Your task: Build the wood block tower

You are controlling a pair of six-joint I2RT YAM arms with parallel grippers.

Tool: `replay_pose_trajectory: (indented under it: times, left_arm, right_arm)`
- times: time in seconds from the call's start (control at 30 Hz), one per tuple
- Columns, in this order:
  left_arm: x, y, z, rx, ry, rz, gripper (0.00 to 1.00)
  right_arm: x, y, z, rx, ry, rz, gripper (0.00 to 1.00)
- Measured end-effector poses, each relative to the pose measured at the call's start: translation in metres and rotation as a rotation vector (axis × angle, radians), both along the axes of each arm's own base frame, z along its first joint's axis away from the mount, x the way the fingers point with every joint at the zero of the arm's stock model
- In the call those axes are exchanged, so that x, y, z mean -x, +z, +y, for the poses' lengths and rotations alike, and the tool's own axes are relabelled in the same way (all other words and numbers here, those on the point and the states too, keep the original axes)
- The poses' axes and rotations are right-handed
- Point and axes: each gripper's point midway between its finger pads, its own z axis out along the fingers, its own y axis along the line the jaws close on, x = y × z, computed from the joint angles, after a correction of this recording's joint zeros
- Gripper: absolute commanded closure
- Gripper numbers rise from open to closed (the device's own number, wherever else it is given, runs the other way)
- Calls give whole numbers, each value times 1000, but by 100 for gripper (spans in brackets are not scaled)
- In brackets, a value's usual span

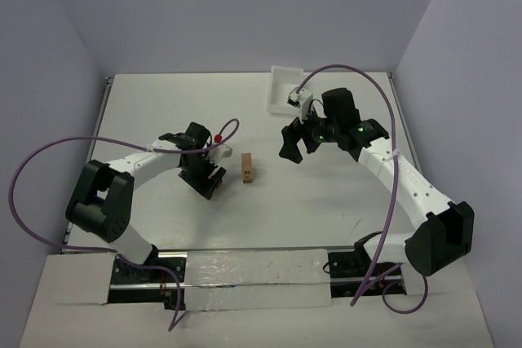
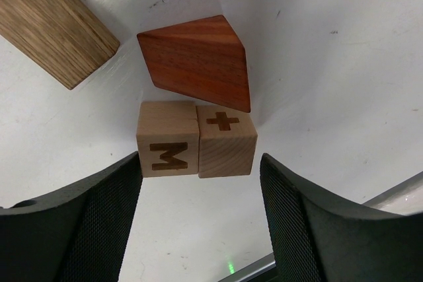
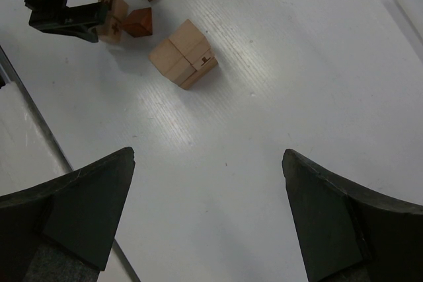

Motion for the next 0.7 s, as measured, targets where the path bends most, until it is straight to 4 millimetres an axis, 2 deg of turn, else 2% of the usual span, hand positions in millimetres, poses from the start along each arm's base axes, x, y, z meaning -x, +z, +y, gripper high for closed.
replay_pose_trajectory:
  times: [0.27,0.7]
  left_arm:
    - [-7,-1,3,-20,-22,-38,13]
    - [-12,-1,4,-30,-72,-66,15]
  right_arm:
    - [0,0,0,0,0,0,0]
    - [0,0,0,0,0,1,0]
